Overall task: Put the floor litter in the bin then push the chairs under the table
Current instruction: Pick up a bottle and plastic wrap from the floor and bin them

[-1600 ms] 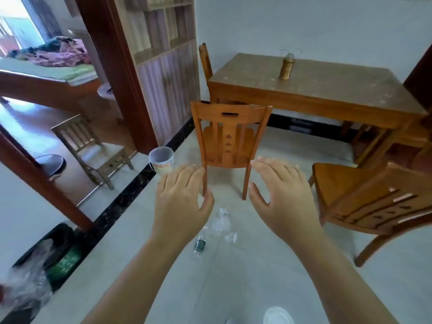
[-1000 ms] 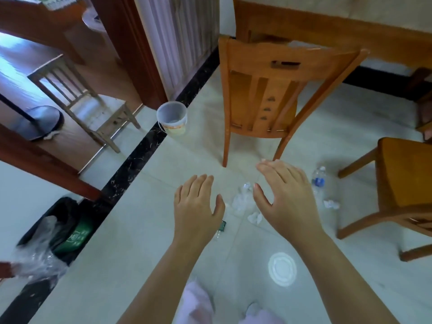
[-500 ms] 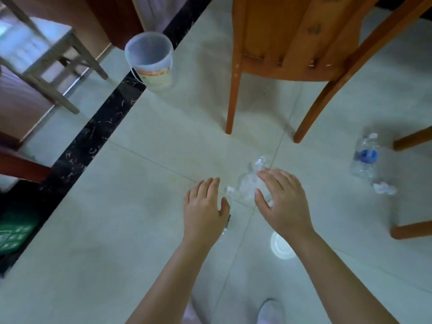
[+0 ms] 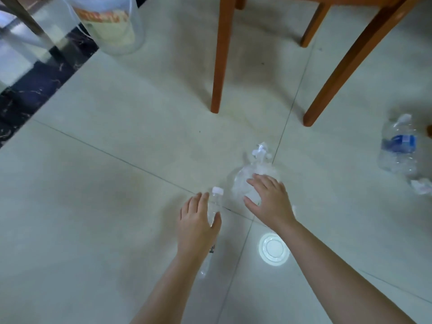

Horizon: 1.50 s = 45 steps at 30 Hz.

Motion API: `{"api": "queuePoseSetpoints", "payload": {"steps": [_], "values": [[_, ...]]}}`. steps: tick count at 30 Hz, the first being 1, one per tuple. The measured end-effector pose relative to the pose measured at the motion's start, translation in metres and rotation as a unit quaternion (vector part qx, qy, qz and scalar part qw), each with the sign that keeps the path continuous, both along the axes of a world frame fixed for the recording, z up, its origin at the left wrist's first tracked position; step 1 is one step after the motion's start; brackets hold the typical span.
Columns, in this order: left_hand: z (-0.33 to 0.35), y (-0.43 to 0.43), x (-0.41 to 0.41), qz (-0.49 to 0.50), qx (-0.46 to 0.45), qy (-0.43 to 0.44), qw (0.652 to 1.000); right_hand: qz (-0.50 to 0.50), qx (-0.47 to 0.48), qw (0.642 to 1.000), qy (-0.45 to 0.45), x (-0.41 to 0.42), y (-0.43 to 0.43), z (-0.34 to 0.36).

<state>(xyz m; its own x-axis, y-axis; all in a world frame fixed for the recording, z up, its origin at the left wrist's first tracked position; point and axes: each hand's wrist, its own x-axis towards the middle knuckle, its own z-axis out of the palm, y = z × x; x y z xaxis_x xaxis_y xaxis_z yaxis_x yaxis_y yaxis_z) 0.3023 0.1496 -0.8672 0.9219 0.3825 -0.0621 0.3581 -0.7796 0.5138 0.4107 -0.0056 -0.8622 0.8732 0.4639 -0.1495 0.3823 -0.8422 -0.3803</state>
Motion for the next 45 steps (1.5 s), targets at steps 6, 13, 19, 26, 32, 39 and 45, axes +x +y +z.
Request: {"api": "queuePoseSetpoints", "payload": {"steps": [6,13,19,26,32,39,45], "values": [[-0.045,-0.009,-0.001,0.043,-0.048,0.058,0.996,0.002,-0.032,0.999,0.017,0.008,-0.009,-0.041],[-0.071,-0.018,-0.016,0.057,-0.092,0.103,0.989,-0.004,0.015,0.998,0.065,0.01,-0.023,-0.058],[-0.074,-0.023,-0.017,0.093,-0.129,0.063,0.985,0.001,0.027,0.998,0.055,0.013,-0.018,-0.066],[-0.073,-0.016,-0.022,0.114,-0.197,0.061,0.972,-0.055,0.078,0.994,0.05,0.018,-0.01,-0.075],[-0.072,-0.012,-0.025,0.144,-0.246,0.065,0.956,-0.085,0.128,0.984,0.086,0.019,-0.003,-0.075],[-0.067,-0.002,-0.013,0.175,-0.269,0.018,0.947,-0.132,0.232,0.957,0.114,0.024,0.013,-0.053],[-0.037,0.008,0.007,0.192,-0.298,-0.038,0.934,-0.169,0.301,0.929,0.133,0.033,0.028,-0.019]]}}
